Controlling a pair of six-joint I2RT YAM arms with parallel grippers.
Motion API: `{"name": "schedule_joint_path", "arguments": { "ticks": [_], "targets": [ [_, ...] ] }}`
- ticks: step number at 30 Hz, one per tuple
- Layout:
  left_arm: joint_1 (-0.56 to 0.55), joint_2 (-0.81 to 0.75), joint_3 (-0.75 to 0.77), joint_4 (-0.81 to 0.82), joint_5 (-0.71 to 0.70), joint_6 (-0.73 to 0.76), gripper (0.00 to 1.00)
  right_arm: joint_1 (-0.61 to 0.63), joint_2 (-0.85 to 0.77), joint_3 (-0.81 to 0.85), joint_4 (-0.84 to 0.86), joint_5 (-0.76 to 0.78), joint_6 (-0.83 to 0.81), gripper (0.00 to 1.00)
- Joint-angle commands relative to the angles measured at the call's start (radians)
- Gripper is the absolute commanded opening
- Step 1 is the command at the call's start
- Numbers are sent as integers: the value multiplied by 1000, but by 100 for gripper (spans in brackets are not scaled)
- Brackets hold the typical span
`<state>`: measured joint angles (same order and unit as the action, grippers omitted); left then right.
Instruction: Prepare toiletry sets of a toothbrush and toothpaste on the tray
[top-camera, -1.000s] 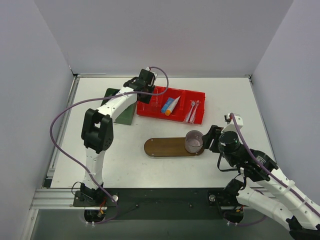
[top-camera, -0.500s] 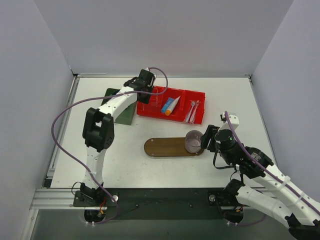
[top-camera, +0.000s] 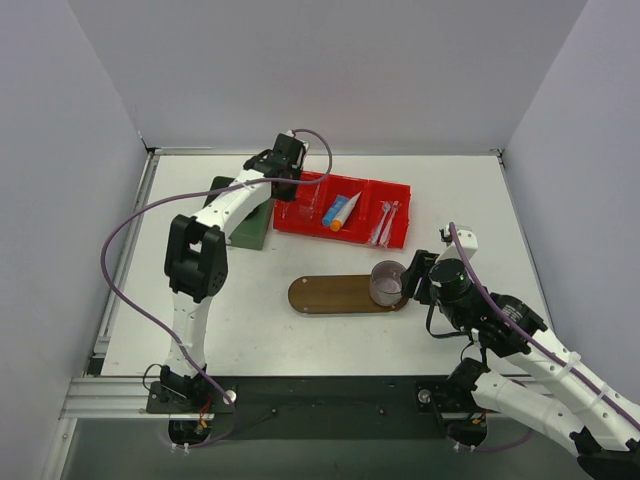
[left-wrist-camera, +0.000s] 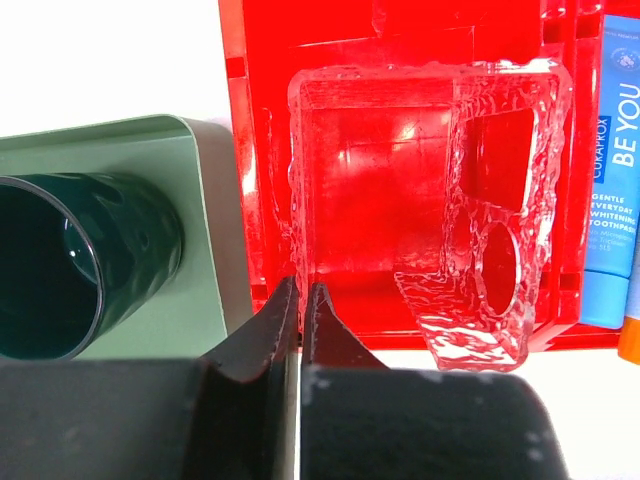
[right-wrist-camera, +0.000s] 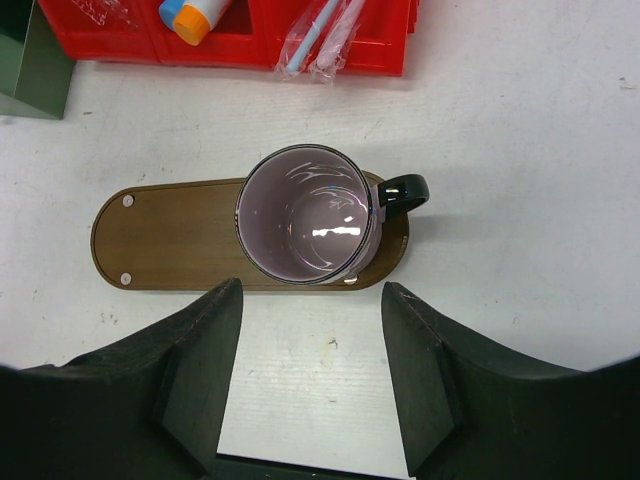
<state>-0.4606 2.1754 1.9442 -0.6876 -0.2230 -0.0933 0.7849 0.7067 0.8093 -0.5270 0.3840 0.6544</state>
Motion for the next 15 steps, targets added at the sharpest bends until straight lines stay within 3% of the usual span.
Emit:
{"name": "schedule_joint_path", "arguments": {
  "ticks": [1,15],
  "targets": [
    [7,-5,35,-15,16,-6,0,-3,-1,-10,-7,4,1,53],
    [40,-203,-105,134,65,-68,0,-3,-7,4,-7,-20,-2,53]
  ]
}}
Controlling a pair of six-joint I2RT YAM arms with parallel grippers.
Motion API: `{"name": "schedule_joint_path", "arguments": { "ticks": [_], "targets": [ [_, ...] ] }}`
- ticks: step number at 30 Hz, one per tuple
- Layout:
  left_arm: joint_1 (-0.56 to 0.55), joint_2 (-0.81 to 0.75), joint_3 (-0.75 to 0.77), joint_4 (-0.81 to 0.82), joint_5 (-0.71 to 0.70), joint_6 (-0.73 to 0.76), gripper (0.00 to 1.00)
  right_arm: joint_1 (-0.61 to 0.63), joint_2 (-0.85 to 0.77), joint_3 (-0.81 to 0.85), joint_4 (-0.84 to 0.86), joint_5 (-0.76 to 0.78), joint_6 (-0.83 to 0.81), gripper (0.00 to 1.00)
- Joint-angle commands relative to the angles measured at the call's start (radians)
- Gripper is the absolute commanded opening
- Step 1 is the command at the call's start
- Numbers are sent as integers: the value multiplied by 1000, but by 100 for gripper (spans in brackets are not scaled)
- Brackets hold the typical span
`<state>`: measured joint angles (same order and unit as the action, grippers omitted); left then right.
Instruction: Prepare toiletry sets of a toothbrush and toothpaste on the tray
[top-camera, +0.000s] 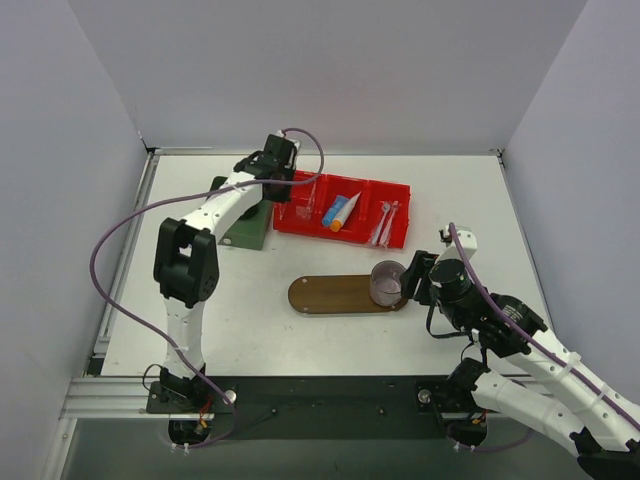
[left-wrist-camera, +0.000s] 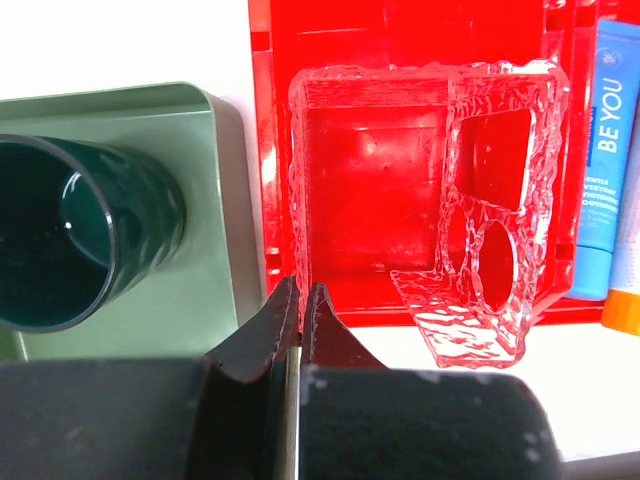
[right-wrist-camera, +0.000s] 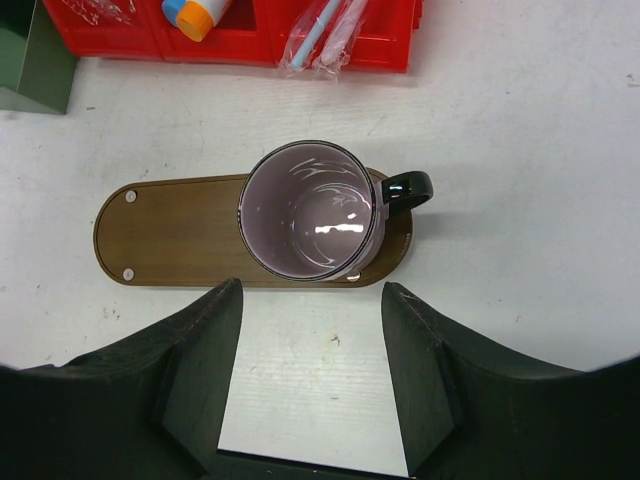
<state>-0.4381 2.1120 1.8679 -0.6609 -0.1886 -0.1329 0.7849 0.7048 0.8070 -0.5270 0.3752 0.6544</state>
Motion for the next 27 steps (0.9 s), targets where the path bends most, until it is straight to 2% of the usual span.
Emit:
{"name": "schedule_joint_path", "arguments": {
  "ticks": [1,9,12,16,19,20,27],
  "targets": [
    [25,-153,-36,116,35,-31,0,-3,-7,11,-10,-18,-4,53],
    [55,-283,-108,188,152,-83,0,-4,-18,47,-24,-27,-9,53],
    [67,-372,-160,231,189,-102,0,-4,-1,119,-79,-39,-38,54],
    [76,-516,-324,297,277,-164,0,-7,19,215,-180,-38,-70,56],
    [76,-645,-436,362,343,-212,0,-12,31,242,-179,-44,-62,59],
    [76,-705,-516,400,366,-224,0,-13,41,251,-177,-47,-58,59],
    [62,-879,-851,621,626,-390,0,-13,196,366,-162,-71,5,54]
  ]
}}
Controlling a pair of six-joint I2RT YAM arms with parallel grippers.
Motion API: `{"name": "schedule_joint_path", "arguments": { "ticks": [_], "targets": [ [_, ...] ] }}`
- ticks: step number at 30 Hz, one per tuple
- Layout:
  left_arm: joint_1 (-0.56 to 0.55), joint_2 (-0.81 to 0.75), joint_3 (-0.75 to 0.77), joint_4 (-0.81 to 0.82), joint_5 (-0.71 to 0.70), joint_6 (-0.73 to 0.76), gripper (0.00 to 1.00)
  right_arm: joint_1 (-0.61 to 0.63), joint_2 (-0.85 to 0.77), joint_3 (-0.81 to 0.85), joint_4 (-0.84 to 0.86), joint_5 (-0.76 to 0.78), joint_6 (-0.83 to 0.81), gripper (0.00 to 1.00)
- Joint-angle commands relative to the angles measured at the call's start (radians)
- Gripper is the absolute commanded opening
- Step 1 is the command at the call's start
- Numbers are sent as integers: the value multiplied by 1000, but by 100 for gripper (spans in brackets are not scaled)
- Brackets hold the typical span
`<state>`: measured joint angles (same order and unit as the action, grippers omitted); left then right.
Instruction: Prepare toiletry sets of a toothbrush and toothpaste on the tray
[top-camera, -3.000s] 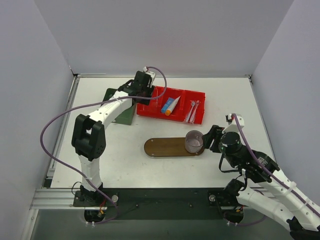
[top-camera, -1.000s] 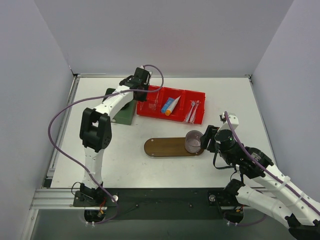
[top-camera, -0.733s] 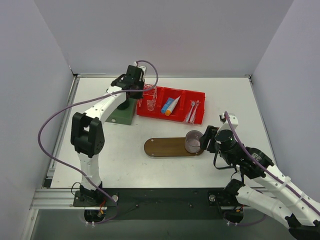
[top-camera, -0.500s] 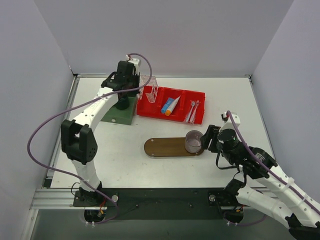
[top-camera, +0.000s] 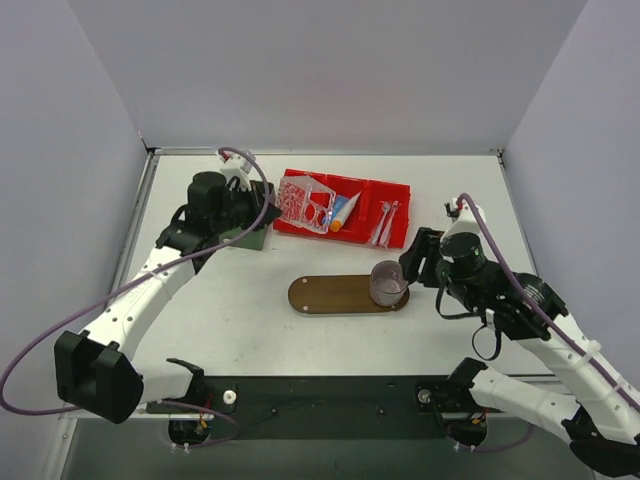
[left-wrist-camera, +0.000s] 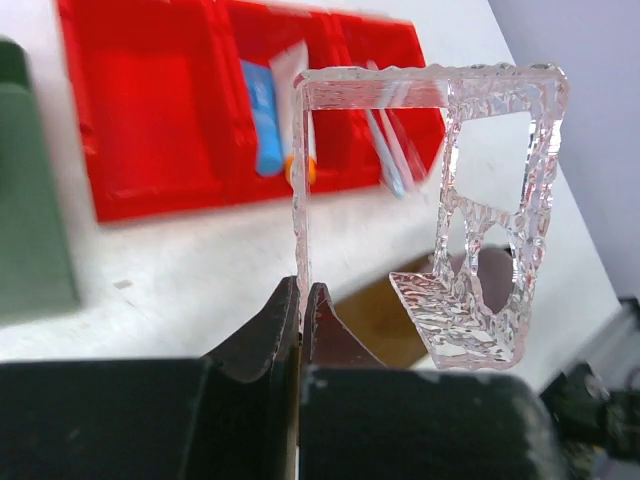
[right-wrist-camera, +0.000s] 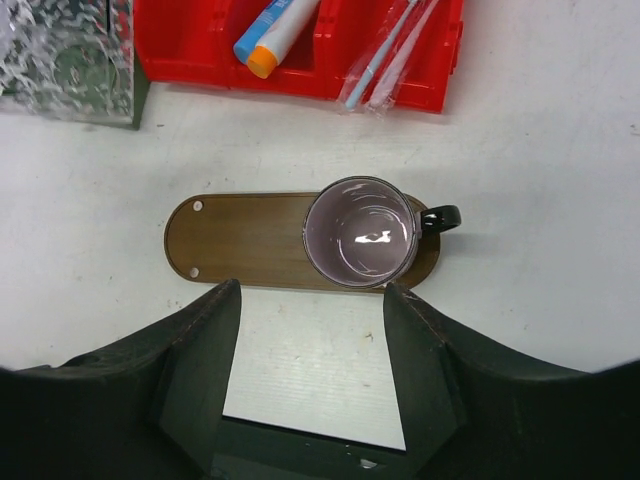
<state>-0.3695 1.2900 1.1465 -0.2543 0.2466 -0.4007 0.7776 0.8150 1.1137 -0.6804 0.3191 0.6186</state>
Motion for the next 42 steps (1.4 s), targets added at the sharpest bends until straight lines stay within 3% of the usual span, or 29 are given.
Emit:
{"name": "schedule_joint_path", "arguments": {
  "ticks": [1,5,8,15,23,42],
  "targets": [
    [-6,-69,-152,240,209,-145,0,-3,111,66,-2,-15,50,53],
    [-11,-93,-269,445,298,-187,0,23,133,61,60,54,160,49],
    [-34,-80,-312,549,375,-237,0,64,147,14,208,64,168,49],
    [-63,-67,-318,552,375,-213,0,129,268,14,329,29,196,49],
    [-65,-57,-321,556,370,-210,0,158,302,-40,478,-18,231,48],
    [-80,-57,-329,569,376,-201,0,170,346,-51,542,18,247,43]
  ]
}}
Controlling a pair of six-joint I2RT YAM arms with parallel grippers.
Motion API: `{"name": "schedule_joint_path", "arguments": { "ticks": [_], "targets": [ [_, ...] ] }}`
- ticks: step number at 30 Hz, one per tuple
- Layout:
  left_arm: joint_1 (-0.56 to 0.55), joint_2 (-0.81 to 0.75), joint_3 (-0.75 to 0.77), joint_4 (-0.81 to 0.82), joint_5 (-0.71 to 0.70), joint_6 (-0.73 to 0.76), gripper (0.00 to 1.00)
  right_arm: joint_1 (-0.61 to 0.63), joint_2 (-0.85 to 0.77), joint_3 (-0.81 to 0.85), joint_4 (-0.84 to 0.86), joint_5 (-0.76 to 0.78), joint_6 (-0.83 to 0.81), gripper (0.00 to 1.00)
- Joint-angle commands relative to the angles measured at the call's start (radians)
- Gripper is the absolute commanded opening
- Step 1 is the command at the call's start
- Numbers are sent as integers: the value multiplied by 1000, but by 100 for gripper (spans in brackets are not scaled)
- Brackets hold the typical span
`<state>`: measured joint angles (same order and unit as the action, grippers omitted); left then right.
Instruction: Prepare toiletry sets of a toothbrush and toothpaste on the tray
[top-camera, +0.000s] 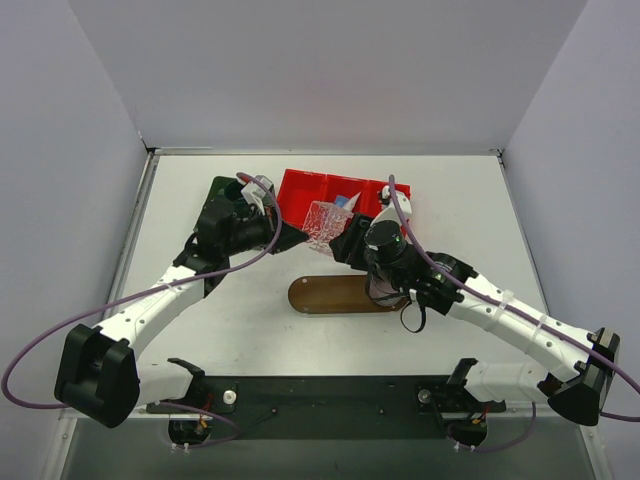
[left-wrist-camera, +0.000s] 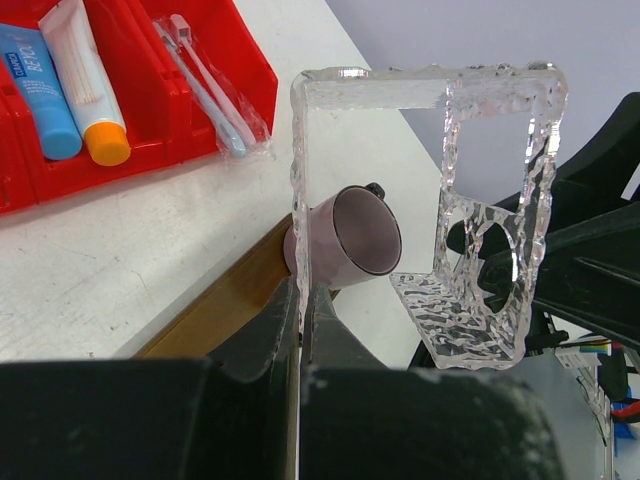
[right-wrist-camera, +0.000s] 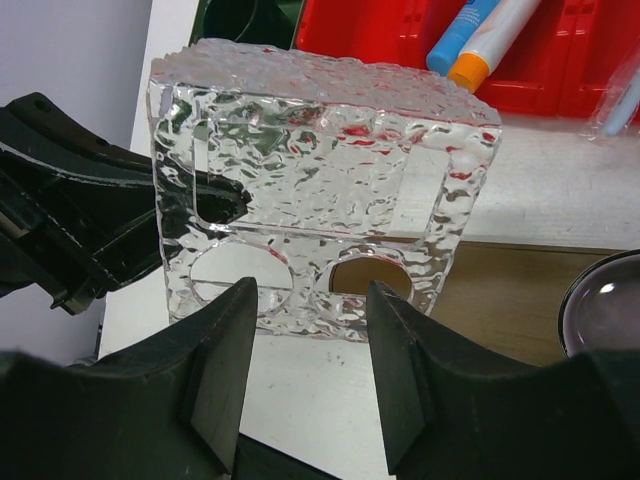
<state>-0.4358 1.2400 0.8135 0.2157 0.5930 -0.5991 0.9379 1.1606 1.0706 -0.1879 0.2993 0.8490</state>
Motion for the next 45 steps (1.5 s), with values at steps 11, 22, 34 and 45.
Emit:
{"name": "schedule_joint_path", "arguments": {
  "ticks": [11,22,34,45],
  "targets": [
    [-24,-14,-4,116,30,2,0,10,7,-35,90,80,32,38],
    [-26,-14,9,103,45,22,0,10,16,-51,157,103,50,21],
    [-18,4,32,86,96,39,14,10,2,-47,200,142,42,0],
    [22,-56,35,53,57,85,71,9,7,-41,156,152,52,0]
  ]
}}
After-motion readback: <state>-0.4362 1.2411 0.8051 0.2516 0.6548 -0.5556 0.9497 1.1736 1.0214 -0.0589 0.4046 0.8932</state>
